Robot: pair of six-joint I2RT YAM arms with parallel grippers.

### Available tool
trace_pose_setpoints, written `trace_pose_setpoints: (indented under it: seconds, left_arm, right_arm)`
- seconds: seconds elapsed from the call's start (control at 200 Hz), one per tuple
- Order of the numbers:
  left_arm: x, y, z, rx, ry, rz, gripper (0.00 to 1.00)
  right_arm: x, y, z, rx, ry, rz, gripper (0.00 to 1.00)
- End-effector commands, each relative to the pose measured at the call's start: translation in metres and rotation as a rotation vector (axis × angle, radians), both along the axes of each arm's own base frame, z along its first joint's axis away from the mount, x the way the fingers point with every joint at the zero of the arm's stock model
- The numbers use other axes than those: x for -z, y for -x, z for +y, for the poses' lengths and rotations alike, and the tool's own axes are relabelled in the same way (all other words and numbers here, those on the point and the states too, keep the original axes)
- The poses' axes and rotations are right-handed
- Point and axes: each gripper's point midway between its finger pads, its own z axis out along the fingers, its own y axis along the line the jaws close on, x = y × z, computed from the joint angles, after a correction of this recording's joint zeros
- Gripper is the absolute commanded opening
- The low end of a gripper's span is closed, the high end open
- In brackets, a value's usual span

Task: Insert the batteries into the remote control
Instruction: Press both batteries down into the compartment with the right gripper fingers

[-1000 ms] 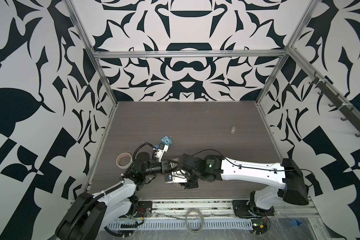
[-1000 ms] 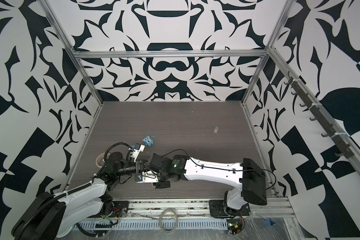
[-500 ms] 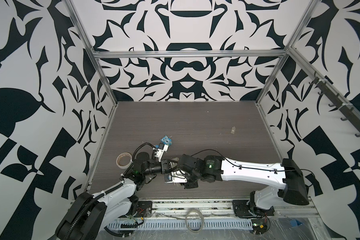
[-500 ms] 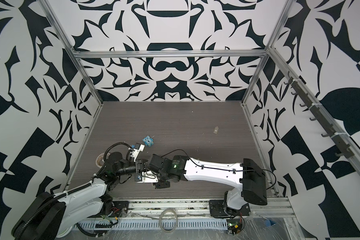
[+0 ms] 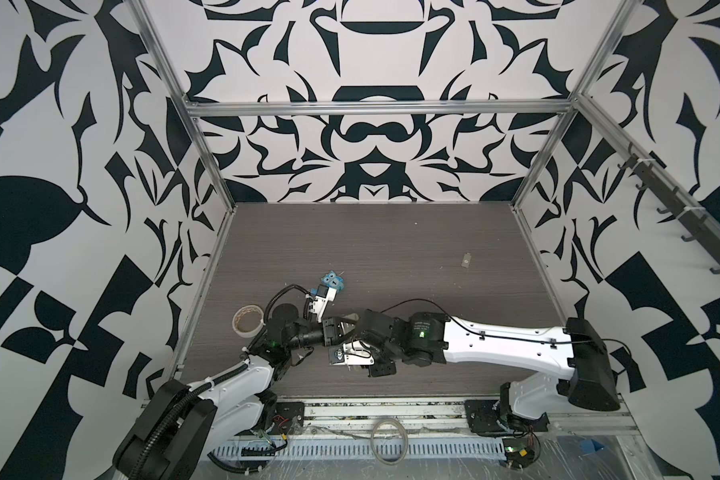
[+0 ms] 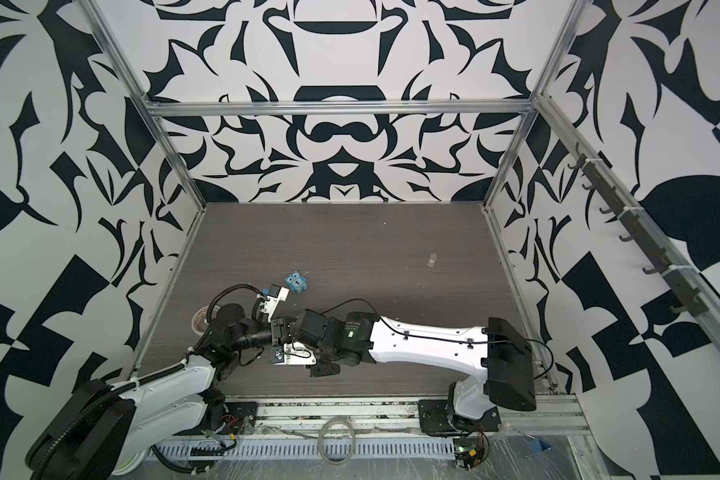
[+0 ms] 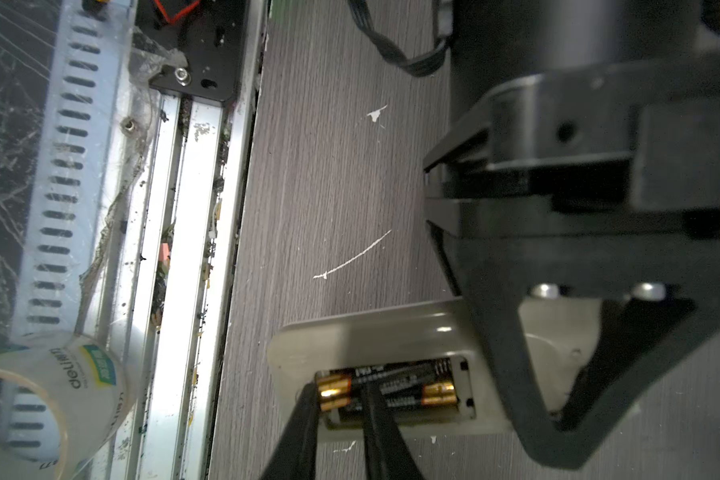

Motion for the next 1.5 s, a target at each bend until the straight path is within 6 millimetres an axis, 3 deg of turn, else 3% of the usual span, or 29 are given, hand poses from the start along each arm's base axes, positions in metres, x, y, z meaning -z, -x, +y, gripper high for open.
trace_pose_setpoints:
  seconds: [0.0, 1.495]
  left_arm:
    - [-0.032, 0.007, -0.004, 0.057, 0.092, -0.081, 0.0]
    - [-0.033, 0.013, -0.008, 0.094, 0.109, -0.069, 0.0]
  right_arm:
    - [-0.004, -0.004, 0.003, 0.001, -0.011, -0.042, 0.23]
    - [0.017, -0.051, 0.008, 0.153, 0.046, -0.257, 0.13]
